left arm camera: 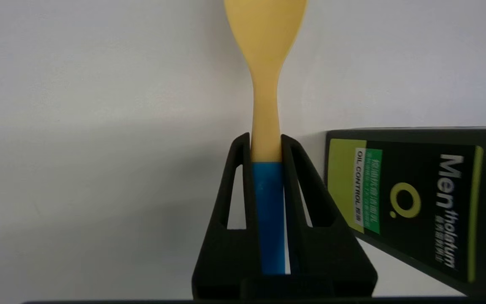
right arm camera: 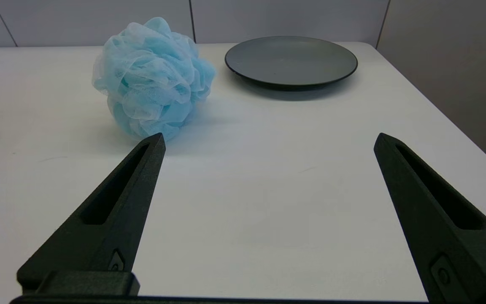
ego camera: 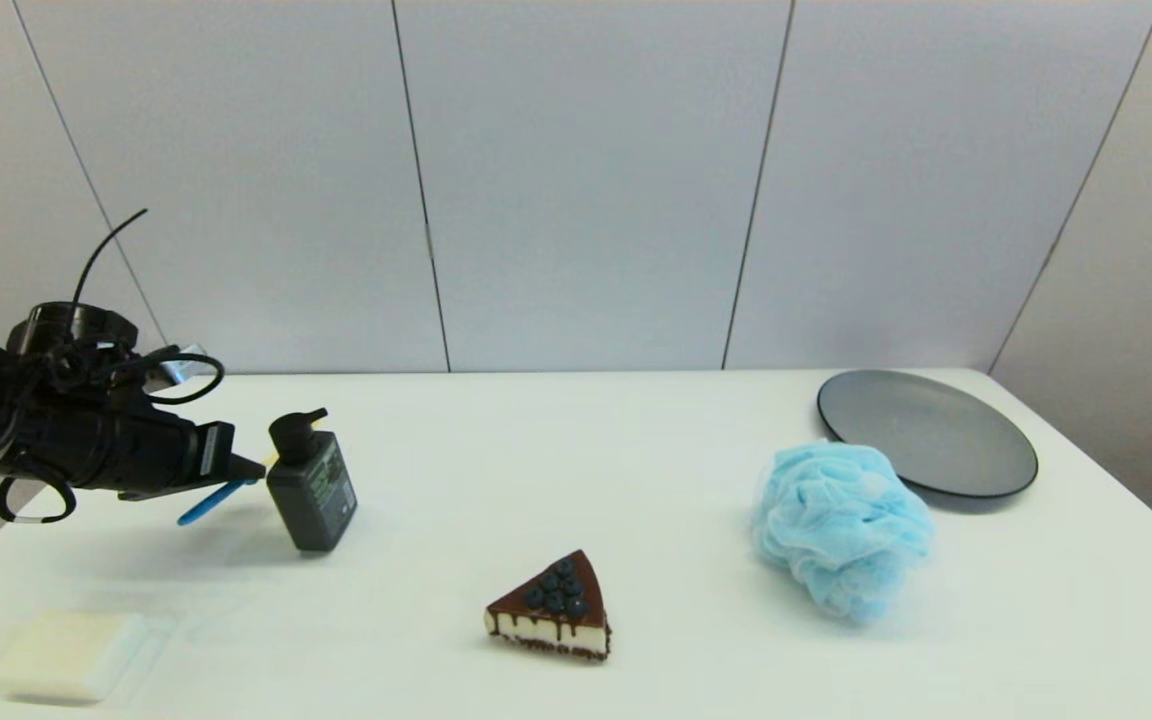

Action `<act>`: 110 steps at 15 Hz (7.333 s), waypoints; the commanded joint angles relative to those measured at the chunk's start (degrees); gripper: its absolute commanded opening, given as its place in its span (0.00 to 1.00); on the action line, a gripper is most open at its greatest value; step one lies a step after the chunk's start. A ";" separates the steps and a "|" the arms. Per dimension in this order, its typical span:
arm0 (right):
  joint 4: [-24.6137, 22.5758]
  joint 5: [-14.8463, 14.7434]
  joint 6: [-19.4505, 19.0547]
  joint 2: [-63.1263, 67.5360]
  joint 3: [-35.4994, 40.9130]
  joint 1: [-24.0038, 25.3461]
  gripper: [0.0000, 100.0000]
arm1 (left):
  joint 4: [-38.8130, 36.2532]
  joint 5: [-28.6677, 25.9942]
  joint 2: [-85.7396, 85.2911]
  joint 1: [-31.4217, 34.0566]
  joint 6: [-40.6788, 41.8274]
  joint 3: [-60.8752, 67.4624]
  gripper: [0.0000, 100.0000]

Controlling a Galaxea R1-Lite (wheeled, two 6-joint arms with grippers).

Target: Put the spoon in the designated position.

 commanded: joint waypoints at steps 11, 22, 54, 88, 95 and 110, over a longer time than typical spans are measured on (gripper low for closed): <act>-0.04 0.00 -0.16 0.00 0.09 0.01 1.00 | -2.22 -0.15 1.94 -0.13 -0.16 4.63 0.00; -0.04 0.00 0.02 0.00 0.09 0.01 1.00 | -3.45 -0.15 1.68 -0.31 0.11 4.54 0.00; -0.04 0.00 0.02 0.00 0.09 0.01 1.00 | -9.95 15.85 -55.10 -12.26 11.01 13.33 1.00; -0.04 0.00 0.02 0.00 0.09 0.01 1.00 | -9.16 24.64 -106.78 -11.64 -4.20 60.17 1.00; -0.04 0.00 0.02 0.00 0.09 0.01 1.00 | -9.16 24.64 -106.69 -11.64 -4.20 60.17 1.00; 0.48 -0.17 -0.34 0.00 -0.09 0.01 1.00 | -9.16 24.64 -106.69 -11.64 -4.20 60.17 1.00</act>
